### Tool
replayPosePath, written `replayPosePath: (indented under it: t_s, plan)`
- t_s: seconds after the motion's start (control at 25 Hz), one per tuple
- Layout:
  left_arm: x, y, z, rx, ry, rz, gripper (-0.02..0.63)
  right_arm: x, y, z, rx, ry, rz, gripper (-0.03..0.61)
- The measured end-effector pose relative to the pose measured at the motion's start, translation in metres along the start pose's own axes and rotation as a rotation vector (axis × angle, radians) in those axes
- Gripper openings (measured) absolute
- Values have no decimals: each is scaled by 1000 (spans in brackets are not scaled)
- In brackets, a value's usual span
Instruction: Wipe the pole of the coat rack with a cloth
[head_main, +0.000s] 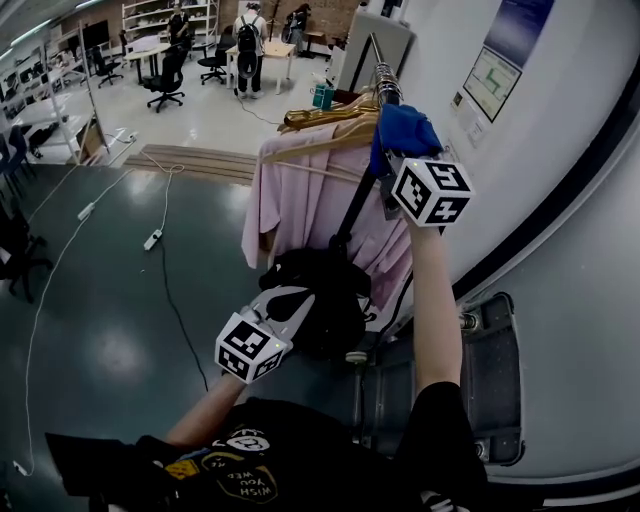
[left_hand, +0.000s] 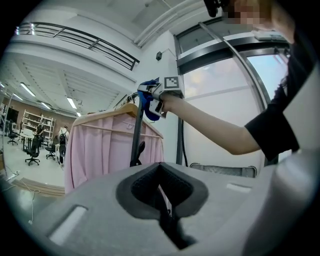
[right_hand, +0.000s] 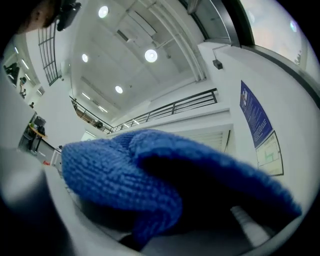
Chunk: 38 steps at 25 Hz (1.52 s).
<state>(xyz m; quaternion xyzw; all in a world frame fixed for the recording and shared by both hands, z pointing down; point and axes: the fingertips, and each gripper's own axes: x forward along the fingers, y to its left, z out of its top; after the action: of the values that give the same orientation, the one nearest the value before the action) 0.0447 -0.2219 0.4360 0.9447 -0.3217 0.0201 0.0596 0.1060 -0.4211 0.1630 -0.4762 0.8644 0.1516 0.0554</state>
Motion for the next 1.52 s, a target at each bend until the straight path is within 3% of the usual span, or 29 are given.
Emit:
replayPosePath:
  t_s: [0.16,0.36,0.48,0.6,0.76,1.04,1.2,1.36,1.52]
  plan:
    - [-1,4,-7,-13,16,9,0,-38,41,-39,-8,-7,91,14]
    - [1,-1,-11,-19,26,-6,0,-60,82,-138,-42,170,198,12]
    - [2,-6,-12,-21,28,-17,0,-71,97,-186,4,233,247,11]
    - [1,-7,-14,-22,33,-20,0,-75,98,-194,94,199,234,18]
    - [-3,-7,-13,-26,27,-13,0,-72,96,-181,22,257,241,14]
    - [-16,4,-10,-39,8,32,0,-32,55,-52,-80,97,192,9]
    - [-16,5,-4,-31,-7,36,0,2,1,-9,8,100,70,9]
    - [-14,5,-2,-19,-12,33,0,32,-28,3,86,114,41,12]
    - [-10,2,-2,-23,-8,23,0,20,-25,7,96,-39,-3,12]
